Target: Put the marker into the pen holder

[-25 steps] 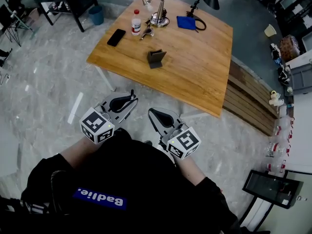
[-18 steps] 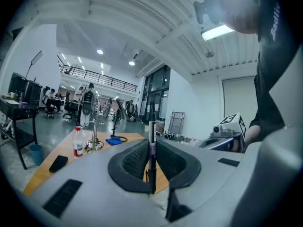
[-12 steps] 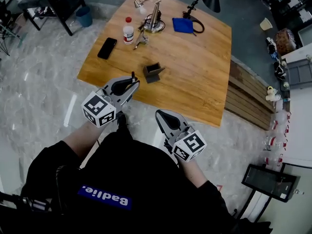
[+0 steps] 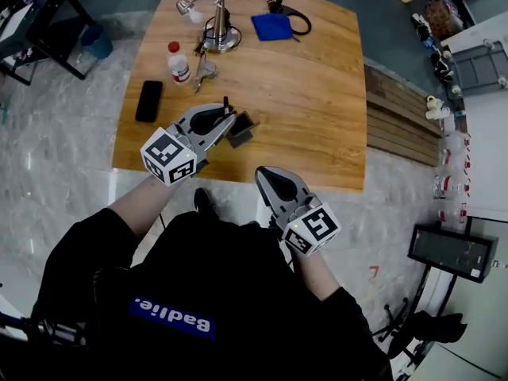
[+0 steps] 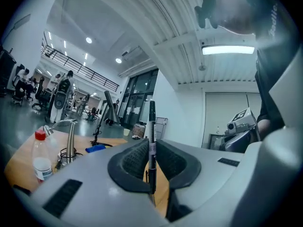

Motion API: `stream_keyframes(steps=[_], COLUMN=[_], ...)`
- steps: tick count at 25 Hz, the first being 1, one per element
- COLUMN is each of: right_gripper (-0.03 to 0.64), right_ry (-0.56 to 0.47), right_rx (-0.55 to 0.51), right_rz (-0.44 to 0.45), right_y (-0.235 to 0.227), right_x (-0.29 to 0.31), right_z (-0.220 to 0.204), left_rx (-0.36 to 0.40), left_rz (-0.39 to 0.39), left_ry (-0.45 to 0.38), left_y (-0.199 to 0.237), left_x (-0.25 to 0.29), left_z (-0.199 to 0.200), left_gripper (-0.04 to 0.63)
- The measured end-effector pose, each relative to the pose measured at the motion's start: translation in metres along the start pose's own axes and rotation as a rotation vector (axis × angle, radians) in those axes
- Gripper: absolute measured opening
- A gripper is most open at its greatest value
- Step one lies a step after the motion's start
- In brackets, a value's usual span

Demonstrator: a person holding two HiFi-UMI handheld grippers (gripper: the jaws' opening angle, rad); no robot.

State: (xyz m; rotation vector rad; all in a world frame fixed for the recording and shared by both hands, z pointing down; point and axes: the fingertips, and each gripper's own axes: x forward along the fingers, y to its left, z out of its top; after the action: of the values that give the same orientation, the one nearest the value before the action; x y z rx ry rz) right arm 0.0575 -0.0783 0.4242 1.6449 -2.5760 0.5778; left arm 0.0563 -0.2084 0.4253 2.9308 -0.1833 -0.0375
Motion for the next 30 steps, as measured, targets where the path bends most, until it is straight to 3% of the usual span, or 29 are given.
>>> stream_keyframes(steps=[5,11,19,30], right_gripper=[0.006,0.006,0.006,0.006], right_ry=[0.024,0.082,0.133,0.155], right_rx=[0.021,0.045,0.057,0.06], right_rz=[0.005,0.034,0.052,0.051], right_y=[-0.019,-0.05,-0.069,-0.074], right_x=[0.001,-0.013,-0.022,-0.025], right_z=[-0.008,-0.021,-0.03,-0.039], left_rx=[-0.03,-0.075,-0.048,-0.015], left_rz=[0.001,0.07,0.107,0.097], left_ry=[0.002,0.047,0.12,0.172], left_y=[0.023,0.047,0.055,0.053], left_x=[0.025,0.039,0.047,0.05], left_z=[-0.031,-0.082,-0.128,-0.158], left_gripper=[0.054,0.054,0.054,0.054])
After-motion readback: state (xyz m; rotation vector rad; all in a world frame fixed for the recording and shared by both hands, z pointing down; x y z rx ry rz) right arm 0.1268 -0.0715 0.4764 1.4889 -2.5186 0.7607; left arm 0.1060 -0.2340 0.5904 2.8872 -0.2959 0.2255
